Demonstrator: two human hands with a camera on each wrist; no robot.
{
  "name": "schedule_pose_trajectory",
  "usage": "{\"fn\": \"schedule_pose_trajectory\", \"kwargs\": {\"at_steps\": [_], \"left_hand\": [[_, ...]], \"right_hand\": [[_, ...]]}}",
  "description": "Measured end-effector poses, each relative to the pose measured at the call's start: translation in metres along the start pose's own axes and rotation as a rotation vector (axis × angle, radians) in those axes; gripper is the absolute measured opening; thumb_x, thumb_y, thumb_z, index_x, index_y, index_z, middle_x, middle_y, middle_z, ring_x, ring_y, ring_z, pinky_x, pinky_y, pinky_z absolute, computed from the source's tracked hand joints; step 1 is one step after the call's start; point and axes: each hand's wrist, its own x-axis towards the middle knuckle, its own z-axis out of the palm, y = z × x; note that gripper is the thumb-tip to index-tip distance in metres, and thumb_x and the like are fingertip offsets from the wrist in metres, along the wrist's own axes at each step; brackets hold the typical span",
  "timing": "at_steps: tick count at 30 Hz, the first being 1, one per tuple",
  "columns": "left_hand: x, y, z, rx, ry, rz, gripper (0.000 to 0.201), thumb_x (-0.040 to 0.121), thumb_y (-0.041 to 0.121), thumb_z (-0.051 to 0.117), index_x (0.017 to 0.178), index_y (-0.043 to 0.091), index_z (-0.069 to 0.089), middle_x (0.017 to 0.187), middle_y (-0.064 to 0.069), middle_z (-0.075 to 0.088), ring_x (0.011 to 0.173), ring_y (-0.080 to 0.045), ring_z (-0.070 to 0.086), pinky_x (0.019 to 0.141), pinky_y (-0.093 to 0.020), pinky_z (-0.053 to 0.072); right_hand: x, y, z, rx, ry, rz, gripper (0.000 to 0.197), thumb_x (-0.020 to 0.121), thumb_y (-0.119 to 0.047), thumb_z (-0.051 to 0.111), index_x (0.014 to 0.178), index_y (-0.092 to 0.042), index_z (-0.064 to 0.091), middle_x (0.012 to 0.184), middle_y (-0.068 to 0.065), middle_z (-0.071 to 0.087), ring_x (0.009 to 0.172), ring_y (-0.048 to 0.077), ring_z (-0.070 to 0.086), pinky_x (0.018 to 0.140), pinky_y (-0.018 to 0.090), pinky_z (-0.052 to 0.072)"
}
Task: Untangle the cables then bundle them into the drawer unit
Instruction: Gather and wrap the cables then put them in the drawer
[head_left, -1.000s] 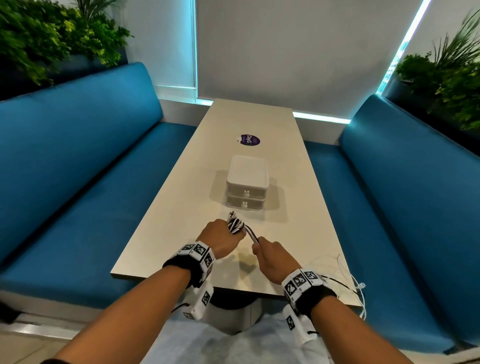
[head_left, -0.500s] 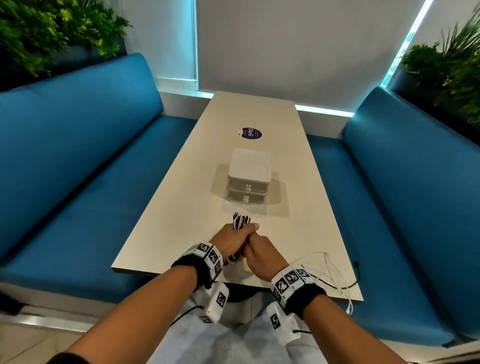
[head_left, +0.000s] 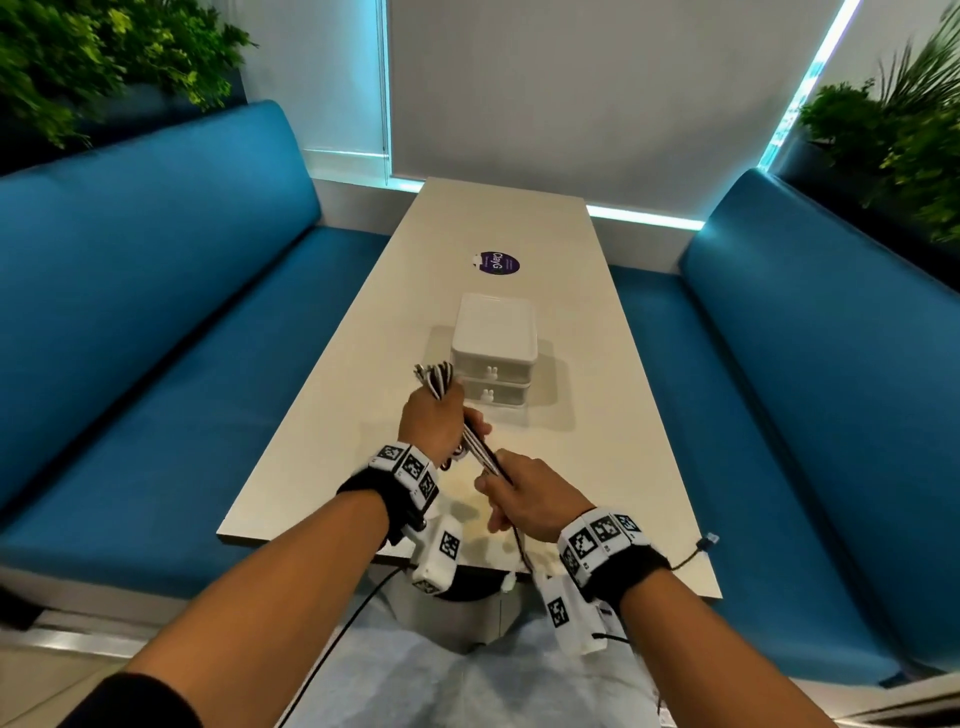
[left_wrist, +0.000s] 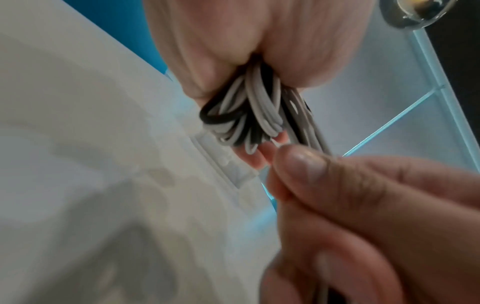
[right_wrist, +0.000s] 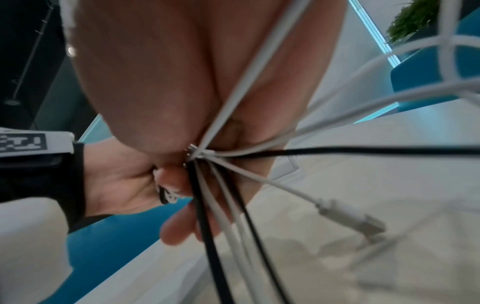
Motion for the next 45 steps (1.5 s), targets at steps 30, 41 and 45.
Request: {"fn": "schedule_pose_trajectory", "kwargs": {"at_steps": [30, 41, 45], "left_hand": [[-0.007, 0.011, -0.003, 0.314, 0.008, 0.316, 0.014, 0.095, 0.027, 0.059, 0.100, 0.014, 0.058, 0.080, -0.008, 0.063, 0.079, -0.027, 0.064, 0.058, -0.025, 0.037], [-0.026, 0.020, 0.006, 0.289, -0.061, 0.325, 0.012, 0.093, 0.022, 0.060, 0.097, 0.012, 0.065, 0.075, -0.003, 0.069, 0.064, -0.017, 0.068, 0.060, -0.024, 0.048], [-0.026, 0.016, -0.003, 0.220, -0.120, 0.229, 0.018, 0.095, 0.022, 0.061, 0.079, 0.014, 0.059, 0.057, -0.007, 0.057, 0.039, -0.016, 0.050, 0.042, -0.022, 0.038]], "right_hand": [[-0.046, 0.044, -0.030, -0.495, -0.033, 0.128, 0.111, 0.053, -0.091, 0.058, 0.142, -0.028, 0.036, 0.129, -0.008, 0.049, 0.118, 0.013, 0.047, 0.101, 0.036, 0.042], [0.007, -0.018, 0.007, 0.020, -0.091, -0.001, 0.042, 0.090, -0.036, 0.058, 0.124, -0.018, 0.040, 0.089, -0.002, 0.070, 0.081, 0.015, 0.069, 0.092, 0.046, 0.051], [0.008, -0.006, 0.014, 0.130, -0.100, -0.012, 0.013, 0.094, -0.027, 0.047, 0.104, -0.019, 0.047, 0.082, 0.001, 0.056, 0.062, 0.017, 0.061, 0.074, 0.046, 0.059]]}}
